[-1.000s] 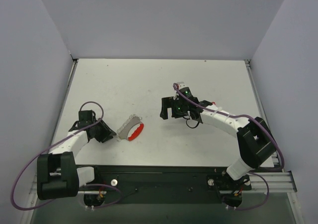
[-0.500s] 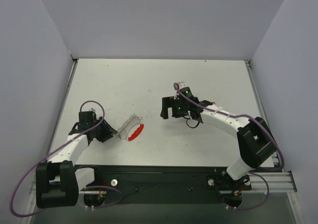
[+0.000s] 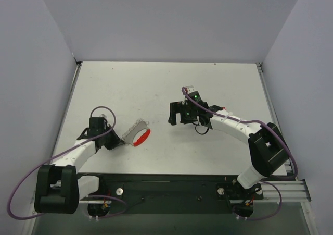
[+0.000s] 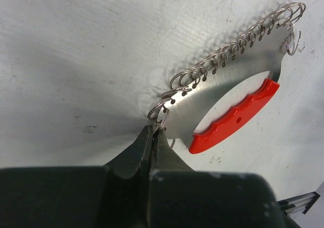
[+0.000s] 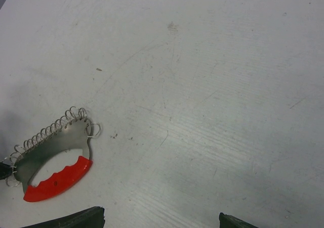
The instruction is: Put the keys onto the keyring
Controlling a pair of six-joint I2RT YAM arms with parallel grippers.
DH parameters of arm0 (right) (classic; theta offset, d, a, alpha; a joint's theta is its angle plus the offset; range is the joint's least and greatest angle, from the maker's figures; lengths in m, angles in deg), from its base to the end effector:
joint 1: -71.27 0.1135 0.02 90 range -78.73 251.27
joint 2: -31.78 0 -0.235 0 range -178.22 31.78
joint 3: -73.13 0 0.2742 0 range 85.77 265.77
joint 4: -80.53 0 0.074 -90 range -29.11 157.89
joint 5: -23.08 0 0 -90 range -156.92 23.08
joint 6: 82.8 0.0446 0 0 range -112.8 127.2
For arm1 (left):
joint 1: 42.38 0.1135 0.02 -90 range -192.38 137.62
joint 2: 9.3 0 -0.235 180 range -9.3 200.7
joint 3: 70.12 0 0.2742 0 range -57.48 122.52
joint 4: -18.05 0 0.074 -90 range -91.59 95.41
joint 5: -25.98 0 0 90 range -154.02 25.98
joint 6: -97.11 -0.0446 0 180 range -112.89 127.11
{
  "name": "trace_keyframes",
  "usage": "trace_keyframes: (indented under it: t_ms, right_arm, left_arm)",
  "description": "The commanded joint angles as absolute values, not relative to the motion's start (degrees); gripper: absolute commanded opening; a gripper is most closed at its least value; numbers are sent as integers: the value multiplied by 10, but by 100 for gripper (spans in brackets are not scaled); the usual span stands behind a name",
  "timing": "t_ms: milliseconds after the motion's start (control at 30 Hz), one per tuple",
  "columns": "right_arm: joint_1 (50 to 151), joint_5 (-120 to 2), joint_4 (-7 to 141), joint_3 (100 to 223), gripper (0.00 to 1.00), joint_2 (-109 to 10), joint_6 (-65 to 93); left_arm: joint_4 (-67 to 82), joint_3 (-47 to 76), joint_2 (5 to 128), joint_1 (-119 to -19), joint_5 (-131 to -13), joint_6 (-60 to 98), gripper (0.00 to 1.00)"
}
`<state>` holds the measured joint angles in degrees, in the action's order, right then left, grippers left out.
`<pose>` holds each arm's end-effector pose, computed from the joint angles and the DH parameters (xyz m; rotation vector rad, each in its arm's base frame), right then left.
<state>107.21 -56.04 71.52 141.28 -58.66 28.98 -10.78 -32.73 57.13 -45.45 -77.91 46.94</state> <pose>0.2996 0.2276 0.1833 -0.3895 2.1766 0.7834 0.2272 -0.0229 0.0965 -0.7467 2.5420 -0.5790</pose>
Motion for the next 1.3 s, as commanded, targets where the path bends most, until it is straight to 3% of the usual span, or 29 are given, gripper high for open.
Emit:
trace_keyframes:
  t_ms: [0, 367, 667, 1000, 1267]
  right_arm:
    - [1070, -566, 707, 1410, 94, -573, 287]
    - [1069, -533, 698, 1418, 94, -521, 288]
    - [1055, -429, 704, 1426, 94, -425, 282]
    - [1032, -231, 768, 1408, 93, -346, 239]
    - [1045, -88, 798, 1428, 79, -340, 227]
  left_arm:
    - [-98, -321, 544, -459, -745, 459, 0]
    - [-118, -273, 433, -510, -769, 402, 0]
    - [-209, -136, 466, -639, -716, 325, 0]
    - [-222, -84, 434, -712, -803, 188, 0]
    - [-182, -86, 368, -713, -961, 149, 0]
